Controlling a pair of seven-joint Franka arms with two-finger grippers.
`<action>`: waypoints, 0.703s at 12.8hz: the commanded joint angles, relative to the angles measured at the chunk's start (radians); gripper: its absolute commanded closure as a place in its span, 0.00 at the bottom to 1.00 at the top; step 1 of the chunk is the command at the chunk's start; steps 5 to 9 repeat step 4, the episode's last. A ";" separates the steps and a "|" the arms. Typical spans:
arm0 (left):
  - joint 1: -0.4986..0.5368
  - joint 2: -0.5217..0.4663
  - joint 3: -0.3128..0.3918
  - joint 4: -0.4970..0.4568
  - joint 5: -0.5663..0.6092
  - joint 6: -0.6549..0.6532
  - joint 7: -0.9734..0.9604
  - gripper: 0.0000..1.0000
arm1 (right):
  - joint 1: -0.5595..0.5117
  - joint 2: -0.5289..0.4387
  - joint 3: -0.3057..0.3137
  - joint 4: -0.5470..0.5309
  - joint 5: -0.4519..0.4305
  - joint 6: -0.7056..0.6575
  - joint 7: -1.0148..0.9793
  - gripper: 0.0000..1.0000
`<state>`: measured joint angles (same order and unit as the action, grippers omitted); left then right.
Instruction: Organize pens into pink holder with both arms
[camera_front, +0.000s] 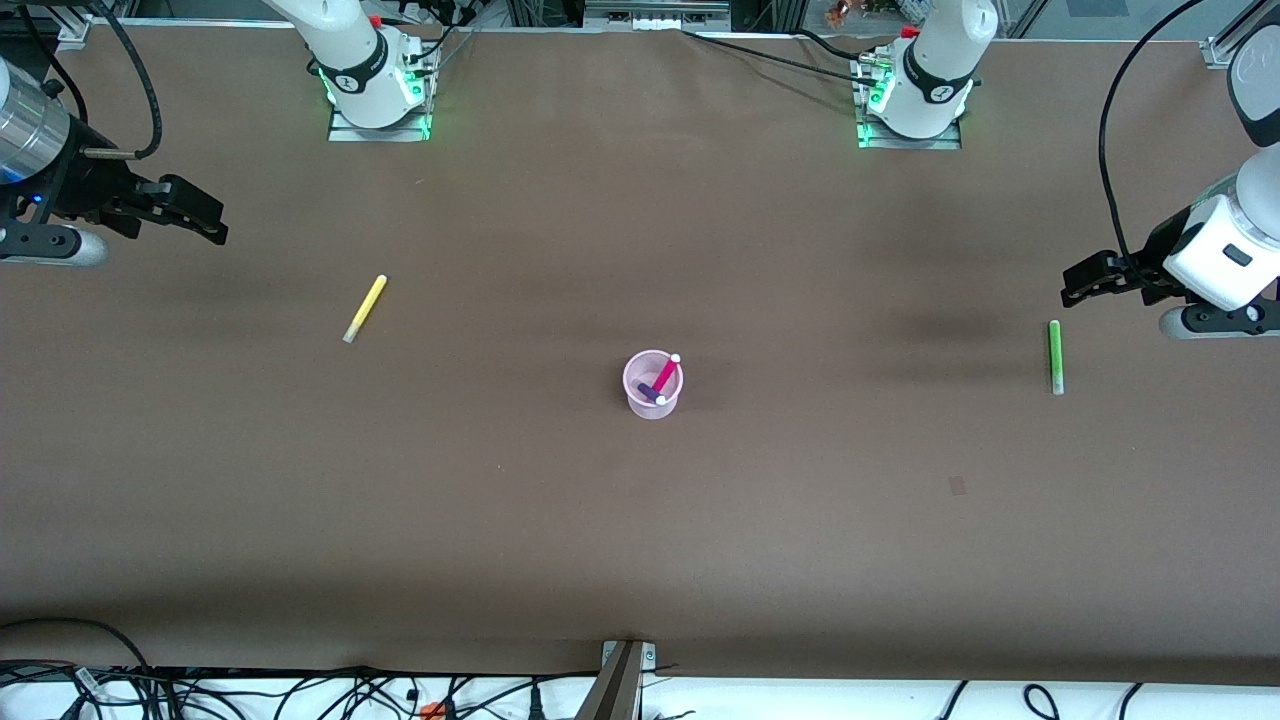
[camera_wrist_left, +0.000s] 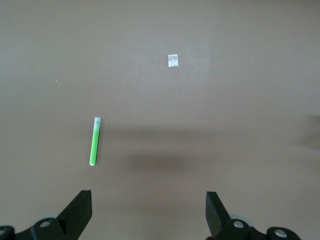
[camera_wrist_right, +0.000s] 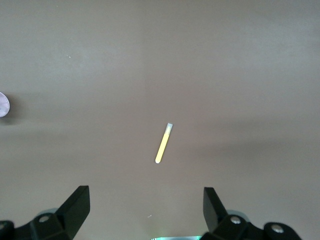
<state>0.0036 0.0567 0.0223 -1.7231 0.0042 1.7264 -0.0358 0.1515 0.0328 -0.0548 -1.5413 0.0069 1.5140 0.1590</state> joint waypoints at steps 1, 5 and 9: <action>0.015 0.012 -0.012 0.027 -0.021 -0.004 0.016 0.00 | 0.010 0.001 0.009 0.017 0.007 0.003 -0.001 0.00; 0.015 0.014 -0.012 0.027 -0.021 -0.004 0.016 0.00 | 0.037 0.006 0.009 0.017 0.007 0.055 -0.001 0.00; 0.015 0.014 -0.012 0.027 -0.021 -0.004 0.016 0.00 | 0.037 0.006 0.009 0.017 0.007 0.055 -0.001 0.00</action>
